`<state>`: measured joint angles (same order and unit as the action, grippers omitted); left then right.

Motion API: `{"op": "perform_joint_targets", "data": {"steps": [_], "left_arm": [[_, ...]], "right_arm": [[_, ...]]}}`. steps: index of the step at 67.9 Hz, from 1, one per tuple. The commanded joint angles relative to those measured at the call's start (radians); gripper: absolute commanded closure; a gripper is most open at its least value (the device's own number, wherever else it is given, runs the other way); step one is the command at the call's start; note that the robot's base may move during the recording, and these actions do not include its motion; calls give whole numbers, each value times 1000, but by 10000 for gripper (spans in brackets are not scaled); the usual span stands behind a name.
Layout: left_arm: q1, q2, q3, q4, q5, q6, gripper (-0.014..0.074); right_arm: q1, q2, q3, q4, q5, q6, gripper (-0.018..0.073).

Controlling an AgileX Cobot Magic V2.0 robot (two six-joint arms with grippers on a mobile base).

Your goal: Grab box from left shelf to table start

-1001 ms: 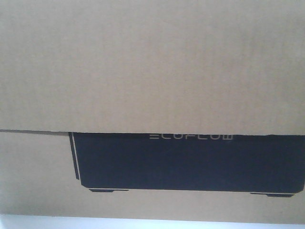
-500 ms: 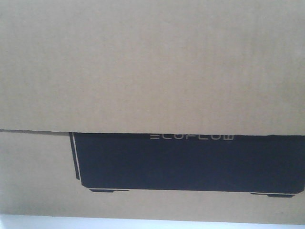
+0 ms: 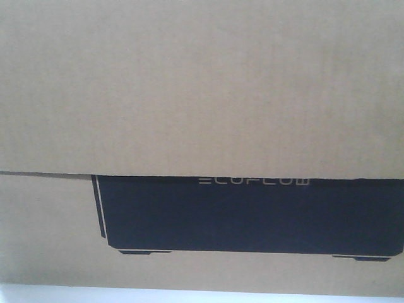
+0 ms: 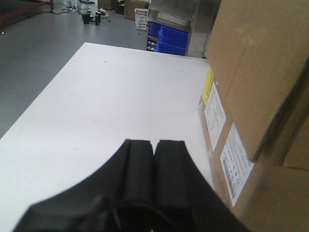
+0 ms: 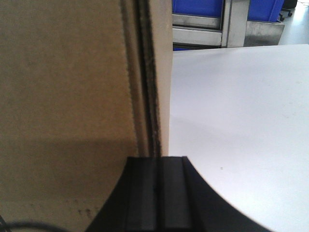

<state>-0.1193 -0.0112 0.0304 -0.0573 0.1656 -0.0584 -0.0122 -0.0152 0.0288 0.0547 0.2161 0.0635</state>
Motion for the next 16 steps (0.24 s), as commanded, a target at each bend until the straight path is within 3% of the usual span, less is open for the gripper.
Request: {"op": "perform_joint_targets", "data": {"steps": [1, 16], "left_arm": [[3, -14, -5, -8, -85, 0, 696], [3, -14, -5, -8, -85, 0, 696]], "right_arm": [[-1, -4, 6, -7, -94, -2, 503], [-1, -4, 6, -7, -94, -2, 503]]}}
